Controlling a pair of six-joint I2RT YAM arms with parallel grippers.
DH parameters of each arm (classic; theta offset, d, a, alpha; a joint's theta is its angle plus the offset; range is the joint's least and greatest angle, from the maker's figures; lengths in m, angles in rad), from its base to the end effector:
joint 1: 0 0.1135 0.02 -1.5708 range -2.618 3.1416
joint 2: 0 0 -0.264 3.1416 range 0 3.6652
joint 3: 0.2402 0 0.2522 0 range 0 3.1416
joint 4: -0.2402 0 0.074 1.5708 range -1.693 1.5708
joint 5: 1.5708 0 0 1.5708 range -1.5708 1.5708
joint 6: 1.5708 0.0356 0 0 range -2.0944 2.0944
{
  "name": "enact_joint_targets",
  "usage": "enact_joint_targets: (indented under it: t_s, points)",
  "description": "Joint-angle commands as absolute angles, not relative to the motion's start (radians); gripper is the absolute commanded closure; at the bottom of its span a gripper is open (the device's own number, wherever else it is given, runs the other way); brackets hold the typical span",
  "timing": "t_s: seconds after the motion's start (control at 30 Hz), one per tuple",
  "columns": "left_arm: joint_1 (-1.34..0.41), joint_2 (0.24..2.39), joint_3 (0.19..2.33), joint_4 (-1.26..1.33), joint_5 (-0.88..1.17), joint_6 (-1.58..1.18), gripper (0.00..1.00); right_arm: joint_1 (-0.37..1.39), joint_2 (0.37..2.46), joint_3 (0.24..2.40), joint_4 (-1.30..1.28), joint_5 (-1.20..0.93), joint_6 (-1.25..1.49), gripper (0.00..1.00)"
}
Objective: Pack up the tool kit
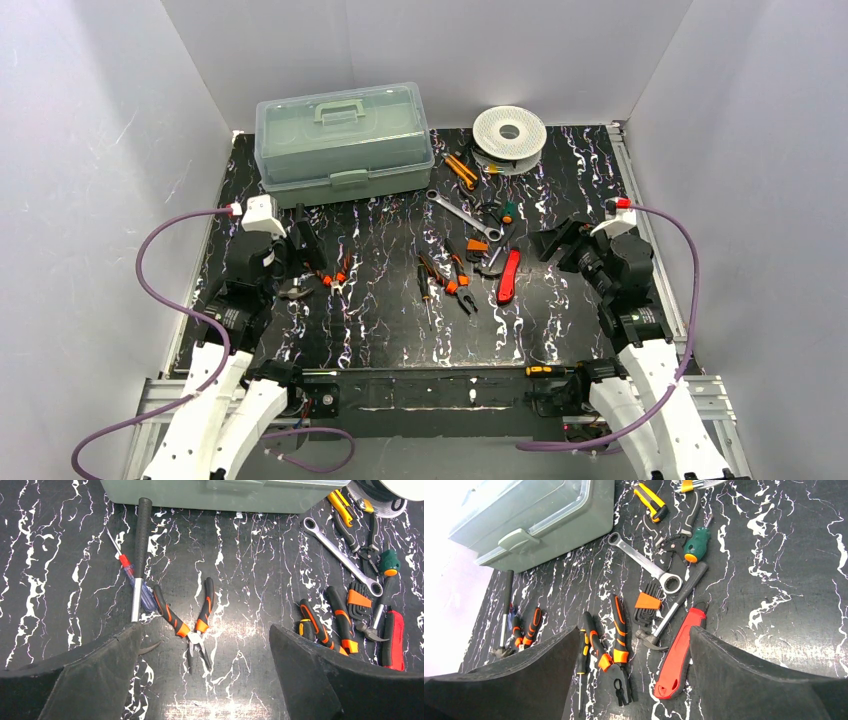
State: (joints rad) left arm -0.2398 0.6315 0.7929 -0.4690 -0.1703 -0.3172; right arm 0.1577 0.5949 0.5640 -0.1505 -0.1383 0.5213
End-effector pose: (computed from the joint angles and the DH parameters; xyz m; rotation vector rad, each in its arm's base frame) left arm 0.1404 -0.0281 0.3349 -0.1896 1.8703 -0.2234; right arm 0.1528 0.0293 0.2941 0.2218 1.7773 0.6130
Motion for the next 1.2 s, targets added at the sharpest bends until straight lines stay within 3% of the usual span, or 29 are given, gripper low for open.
enact_joint_targets:
  t_s: [0.0, 0.33, 0.53, 0.7, 0.9, 1.17]
  points:
    - [-0.244, 0.617, 0.791, -0.453, -0.203, -0.335, 0.01, 0.16, 0.587, 0.546, -0.061, -0.153, 0.531, 0.12]
    - [-0.244, 0.636, 0.802, -0.467, -0.115, -0.284, 0.01, 0.16, 0.673, 0.543, 0.111, -0.183, 0.674, 0.13]
    - [-0.243, 0.75, 0.876, -0.433, -0.1, -0.457, 0.01, 0.16, 0.844, 0.666, 0.165, -0.236, 0.738, 0.13]
    - [-0.184, 0.951, 1.075, -0.415, -0.043, -0.544, 0.01, 0.179, 1.021, 0.778, 0.266, -0.259, 0.832, 0.16]
    - [-0.094, 1.159, 1.383, -0.523, -0.119, -0.455, 0.01, 0.216, 1.184, 0.976, 0.127, -0.258, 0.784, 0.16]
    - [-0.007, 1.447, 1.647, -0.587, -0.33, -0.297, 0.0, 0.218, 1.187, 0.929, 0.143, -0.249, 0.669, 0.15]
